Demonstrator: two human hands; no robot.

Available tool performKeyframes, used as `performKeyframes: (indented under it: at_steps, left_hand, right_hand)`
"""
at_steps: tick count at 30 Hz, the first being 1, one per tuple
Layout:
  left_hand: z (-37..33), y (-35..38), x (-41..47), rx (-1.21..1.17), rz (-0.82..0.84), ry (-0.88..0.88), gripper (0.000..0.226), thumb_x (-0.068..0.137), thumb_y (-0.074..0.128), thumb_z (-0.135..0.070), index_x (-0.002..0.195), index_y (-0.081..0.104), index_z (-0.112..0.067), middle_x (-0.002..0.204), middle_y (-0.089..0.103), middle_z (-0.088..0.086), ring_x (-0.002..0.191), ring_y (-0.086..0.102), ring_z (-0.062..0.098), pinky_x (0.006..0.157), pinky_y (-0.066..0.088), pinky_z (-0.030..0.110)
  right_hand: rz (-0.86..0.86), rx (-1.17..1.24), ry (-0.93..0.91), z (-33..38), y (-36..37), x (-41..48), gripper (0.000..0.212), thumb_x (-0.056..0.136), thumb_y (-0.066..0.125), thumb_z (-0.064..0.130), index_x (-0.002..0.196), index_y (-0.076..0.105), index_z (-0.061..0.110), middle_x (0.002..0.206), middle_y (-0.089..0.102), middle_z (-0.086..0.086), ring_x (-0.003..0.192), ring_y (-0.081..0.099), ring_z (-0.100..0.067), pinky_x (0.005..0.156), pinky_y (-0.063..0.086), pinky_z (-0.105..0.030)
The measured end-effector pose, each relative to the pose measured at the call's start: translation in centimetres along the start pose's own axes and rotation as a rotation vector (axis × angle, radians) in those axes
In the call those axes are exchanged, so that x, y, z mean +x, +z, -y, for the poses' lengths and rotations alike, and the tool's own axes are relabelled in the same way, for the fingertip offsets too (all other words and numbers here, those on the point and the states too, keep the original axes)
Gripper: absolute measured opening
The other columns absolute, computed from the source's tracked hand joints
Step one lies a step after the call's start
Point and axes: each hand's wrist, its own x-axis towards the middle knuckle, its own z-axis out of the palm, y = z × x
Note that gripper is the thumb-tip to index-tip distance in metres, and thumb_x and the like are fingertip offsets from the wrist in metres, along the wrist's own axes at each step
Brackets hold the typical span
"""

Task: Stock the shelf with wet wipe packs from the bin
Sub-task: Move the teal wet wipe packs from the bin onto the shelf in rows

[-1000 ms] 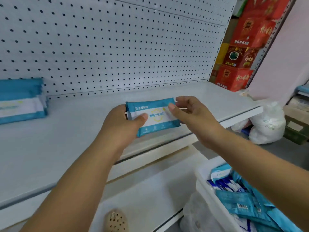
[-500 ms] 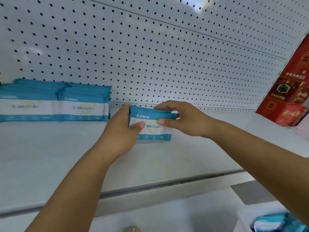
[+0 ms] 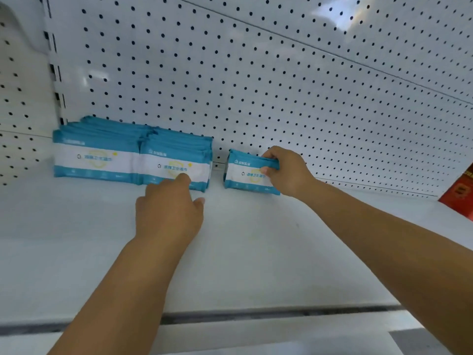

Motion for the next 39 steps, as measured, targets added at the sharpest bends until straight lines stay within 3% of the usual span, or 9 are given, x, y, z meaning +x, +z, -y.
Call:
performKeyframes:
  at_steps: [4, 9, 12, 13, 18, 24, 30, 34, 39]
  left_hand:
    - [0.6, 0.4, 0.2, 0.109, 0.007, -0.041, 0.042, 0.096, 0.05, -0.052, 0.131, 0.053, -0.028, 0.131, 0.052, 0.001, 0.126, 0.043, 0.026, 0.099, 0.036, 0.039]
    - [0.8, 0.8, 0.8, 0.114, 0.002, -0.041, 0.04, 0.095, 0.052, -0.054, 0.125, 0.057, -0.027, 0.13, 0.049, 0.0, 0.127, 0.041, 0.025, 0.101, 0.033, 0.04]
    - [0.9, 0.9, 1.0, 0.116, -0.004, -0.039, 0.038, 0.095, 0.052, -0.054, 0.122, 0.059, -0.028, 0.128, 0.049, -0.002, 0.126, 0.04, 0.024, 0.1, 0.032, 0.039]
    - [0.9, 1.0, 1.0, 0.119, -0.003, -0.04, 0.038, 0.095, 0.052, -0.054, 0.122, 0.058, -0.028, 0.127, 0.049, -0.002, 0.126, 0.04, 0.024, 0.1, 0.032, 0.039]
    - [0.8, 1.0, 1.0, 0.13, -0.001, -0.04, 0.037, 0.095, 0.05, -0.054, 0.123, 0.058, -0.03, 0.128, 0.048, -0.002, 0.127, 0.039, 0.024, 0.101, 0.032, 0.04]
    - [0.7, 0.9, 0.9, 0.14, -0.008, -0.044, 0.038, 0.096, 0.05, -0.053, 0.125, 0.058, -0.029, 0.129, 0.05, -0.001, 0.127, 0.04, 0.024, 0.101, 0.034, 0.04]
    - [-0.2, 0.4, 0.1, 0.015, 0.003, -0.036, 0.046, 0.096, 0.053, -0.051, 0.135, 0.054, -0.027, 0.138, 0.053, 0.0, 0.129, 0.043, 0.023, 0.099, 0.039, 0.037]
    - [-1.4, 0.2, -1.3, -0.066, 0.0, 0.051, 0.051, 0.095, 0.056, -0.051, 0.14, 0.052, -0.026, 0.141, 0.053, 0.0, 0.13, 0.044, 0.023, 0.101, 0.04, 0.038]
    - [-4.3, 0.5, -4.7, -0.184, 0.018, 0.169, 0.055, 0.093, 0.058, -0.054, 0.142, 0.051, -0.029, 0.146, 0.049, -0.005, 0.136, 0.04, 0.018, 0.107, 0.035, 0.033]
  right_hand:
    - [-0.041, 0.002, 0.022, 0.0, 2.3, 3.0, 0.025, 0.099, 0.06, 0.017, 0.123, 0.061, 0.012, 0.117, 0.064, -0.005, 0.099, 0.054, -0.019, 0.081, 0.036, -0.024]
    - [-0.069, 0.03, -0.016, 0.8, 4.7, 5.3, 0.023, 0.096, 0.062, 0.016, 0.118, 0.056, 0.018, 0.115, 0.063, -0.008, 0.1, 0.061, -0.026, 0.087, 0.054, -0.041]
    - [-0.093, 0.07, -0.063, 0.4, 5.3, 5.6, 0.022, 0.097, 0.061, 0.01, 0.118, 0.053, 0.011, 0.113, 0.057, -0.005, 0.095, 0.055, -0.019, 0.07, 0.046, -0.011]
    - [-0.104, 0.072, -0.083, 0.2, 5.5, 5.5, 0.021, 0.097, 0.06, 0.008, 0.117, 0.054, 0.008, 0.112, 0.056, -0.005, 0.094, 0.052, -0.018, 0.067, 0.043, -0.008]
    - [-0.187, 0.068, -0.164, -0.3, 6.1, 5.1, 0.028, 0.094, 0.065, 0.008, 0.122, 0.061, 0.007, 0.125, 0.05, -0.008, 0.117, 0.046, -0.019, 0.101, 0.04, -0.03]
    - [-0.32, -0.013, -0.195, -0.6, 5.6, 3.6, 0.046, 0.09, 0.07, 0.02, 0.133, 0.055, 0.016, 0.134, 0.051, -0.004, 0.124, 0.044, -0.022, 0.096, 0.029, -0.032]
    - [-0.159, -0.016, -0.169, -1.8, 2.4, 0.1, 0.048, 0.096, 0.065, 0.029, 0.14, 0.051, 0.019, 0.141, 0.052, 0.0, 0.132, 0.041, -0.021, 0.105, 0.03, -0.031]
    - [0.017, -0.016, -0.131, -2.5, -0.9, -3.9, 0.052, 0.097, 0.062, 0.036, 0.145, 0.048, 0.023, 0.147, 0.051, 0.005, 0.134, 0.044, -0.014, 0.103, 0.028, -0.016]
    - [0.109, -0.088, -0.126, -3.9, -4.9, -9.4, 0.056, 0.096, 0.061, 0.046, 0.147, 0.047, 0.028, 0.152, 0.045, 0.013, 0.139, 0.04, -0.008, 0.105, 0.023, -0.013]
